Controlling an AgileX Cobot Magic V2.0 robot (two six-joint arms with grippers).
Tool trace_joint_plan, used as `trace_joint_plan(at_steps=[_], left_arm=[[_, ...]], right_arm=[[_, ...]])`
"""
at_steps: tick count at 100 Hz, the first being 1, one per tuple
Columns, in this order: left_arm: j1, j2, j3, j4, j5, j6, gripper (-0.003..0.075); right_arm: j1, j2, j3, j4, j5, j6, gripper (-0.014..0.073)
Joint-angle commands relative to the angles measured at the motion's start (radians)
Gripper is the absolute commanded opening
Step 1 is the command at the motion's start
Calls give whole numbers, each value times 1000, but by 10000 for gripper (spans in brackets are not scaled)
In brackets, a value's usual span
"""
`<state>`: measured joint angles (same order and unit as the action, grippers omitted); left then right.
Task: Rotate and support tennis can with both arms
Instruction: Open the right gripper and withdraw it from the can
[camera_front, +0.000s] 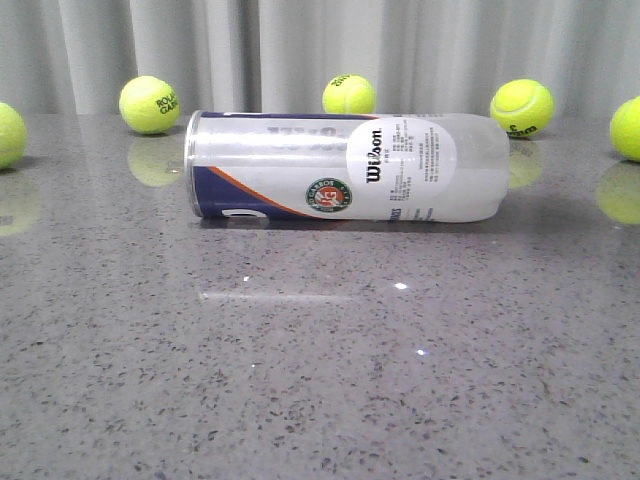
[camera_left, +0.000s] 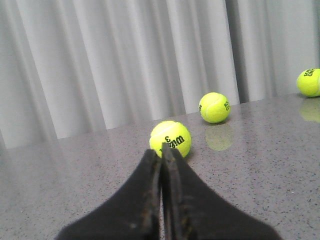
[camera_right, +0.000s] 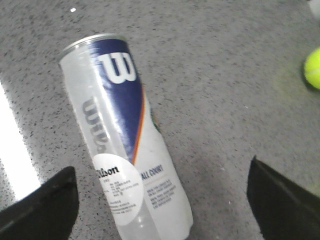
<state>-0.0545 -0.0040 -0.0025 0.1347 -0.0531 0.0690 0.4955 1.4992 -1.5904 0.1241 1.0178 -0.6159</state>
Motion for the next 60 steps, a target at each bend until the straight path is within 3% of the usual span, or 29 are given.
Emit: trace_joint_plan(at_steps=[1,18,37,60], left_arm=[[-10,-38,46,-2,-73,-12,-21],[-10,-38,46,-2,-73,-12,-21],[-10,-38,46,-2,-73,-12,-21],[-10,-38,46,-2,-73,-12,-21]], right_arm=[[-55,-77,-34,-15,-43,110,646],[-227,-138,-29,-15,6,247,646],[-388,-237,53,-14,-29,273,646],[-448,-437,306,-12,-158,285,646]])
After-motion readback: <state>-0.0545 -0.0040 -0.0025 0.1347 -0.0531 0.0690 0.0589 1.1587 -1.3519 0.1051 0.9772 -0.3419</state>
